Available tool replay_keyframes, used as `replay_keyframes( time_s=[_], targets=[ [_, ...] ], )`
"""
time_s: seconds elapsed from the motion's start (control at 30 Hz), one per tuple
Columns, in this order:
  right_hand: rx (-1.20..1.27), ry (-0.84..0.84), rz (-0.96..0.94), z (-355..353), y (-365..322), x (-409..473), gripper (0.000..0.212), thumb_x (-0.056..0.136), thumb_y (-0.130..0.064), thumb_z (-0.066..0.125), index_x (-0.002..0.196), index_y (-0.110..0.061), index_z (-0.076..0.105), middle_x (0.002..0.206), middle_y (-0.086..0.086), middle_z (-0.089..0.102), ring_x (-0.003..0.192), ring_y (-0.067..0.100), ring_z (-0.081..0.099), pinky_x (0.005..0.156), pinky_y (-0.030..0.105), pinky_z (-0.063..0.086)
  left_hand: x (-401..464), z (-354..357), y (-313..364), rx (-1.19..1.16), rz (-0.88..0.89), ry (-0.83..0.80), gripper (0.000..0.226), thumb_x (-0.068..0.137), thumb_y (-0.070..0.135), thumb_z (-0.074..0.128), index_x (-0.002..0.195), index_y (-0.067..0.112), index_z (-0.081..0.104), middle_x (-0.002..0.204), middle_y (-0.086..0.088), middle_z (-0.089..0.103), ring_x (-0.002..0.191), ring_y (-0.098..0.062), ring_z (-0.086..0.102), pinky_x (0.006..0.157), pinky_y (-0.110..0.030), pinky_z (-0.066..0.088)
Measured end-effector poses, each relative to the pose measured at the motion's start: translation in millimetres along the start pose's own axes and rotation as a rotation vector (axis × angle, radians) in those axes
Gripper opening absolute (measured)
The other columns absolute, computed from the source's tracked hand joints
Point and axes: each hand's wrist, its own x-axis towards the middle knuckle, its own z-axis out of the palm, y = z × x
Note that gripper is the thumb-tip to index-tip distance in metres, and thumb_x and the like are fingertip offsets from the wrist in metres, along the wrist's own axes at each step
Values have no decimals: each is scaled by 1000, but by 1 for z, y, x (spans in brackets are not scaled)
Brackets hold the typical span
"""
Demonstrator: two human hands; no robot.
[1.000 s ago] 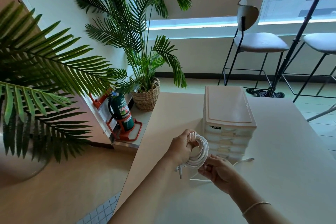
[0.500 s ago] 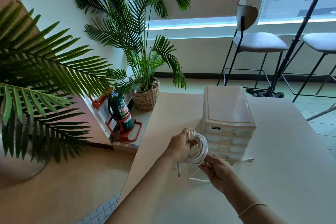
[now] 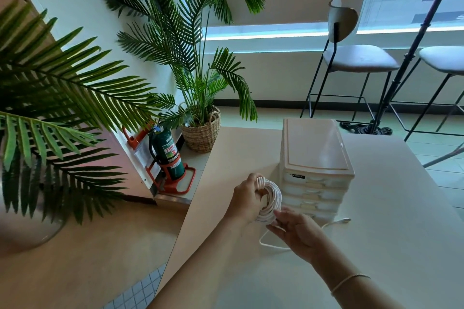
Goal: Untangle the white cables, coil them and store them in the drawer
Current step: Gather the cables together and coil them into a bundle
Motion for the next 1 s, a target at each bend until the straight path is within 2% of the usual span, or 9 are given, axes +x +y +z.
replay_keyframes(
  time_s=[0.1,0.23,0.37,0.47,0.53,0.63,0.73,0.87,1.0],
  targets=[
    [20,-31,-42,-5,3,3,72,27,-20,95,88,3,65,75,12,65,70,16,61,74,24,57,0,2,2,-18,2,-6,36,90,5,54,125,11,53,113,-11,64,105,-21,58,75,-7,31],
    [18,-40,-68,-6,1,5,62,22,-21,96,74,-1,69,72,12,64,67,16,63,71,22,57,1,2,3,-35,5,-12,35,90,7,54,125,12,52,114,-11,64,105,-21,58,77,-8,32],
    [-53,-56,-38,-7,-5,3,43,53,-18,86,88,0,67,82,10,70,78,15,67,79,23,54,3,2,3,-47,-1,-6,37,90,7,55,127,11,51,116,-11,63,107,-22,58,78,-8,33],
    [-52,-52,-56,-9,-5,5,69,39,-25,94,93,4,64,89,14,69,84,18,67,82,24,56,6,1,3,-44,14,-8,35,90,6,55,125,11,53,114,-10,64,106,-21,58,77,-8,33],
    [-87,-32,-84,-8,-4,5,67,38,-29,94,89,3,65,87,15,69,83,19,67,80,25,57,8,-1,2,-38,13,-8,35,90,6,56,125,11,53,115,-10,64,106,-21,58,78,-9,34],
    [-346,55,-98,-2,-10,-4,31,61,-23,78,85,-6,67,79,5,66,77,13,60,72,24,54,9,-4,-2,-35,7,-14,35,90,8,57,124,9,53,117,-10,62,108,-22,57,81,-11,34],
    [-646,277,-254,3,-19,-2,23,73,-14,76,93,-18,65,93,4,65,77,10,57,63,23,48,10,-4,-5,4,1,-19,36,88,5,57,124,6,53,120,-14,53,112,-25,51,83,-10,29],
    [-1241,430,-643,21,-24,0,15,81,-25,70,96,-26,67,110,1,54,97,15,51,81,25,41,7,3,-7,11,-8,-54,31,90,7,54,121,4,52,118,-14,59,109,-27,55,79,-15,34],
    [-1760,417,-456,33,-15,-5,27,93,-35,47,111,-33,67,133,1,43,121,21,34,94,29,41,7,8,-5,-11,-41,-54,32,89,5,51,121,4,50,118,-14,61,111,-29,56,84,-22,39]
  ],
)
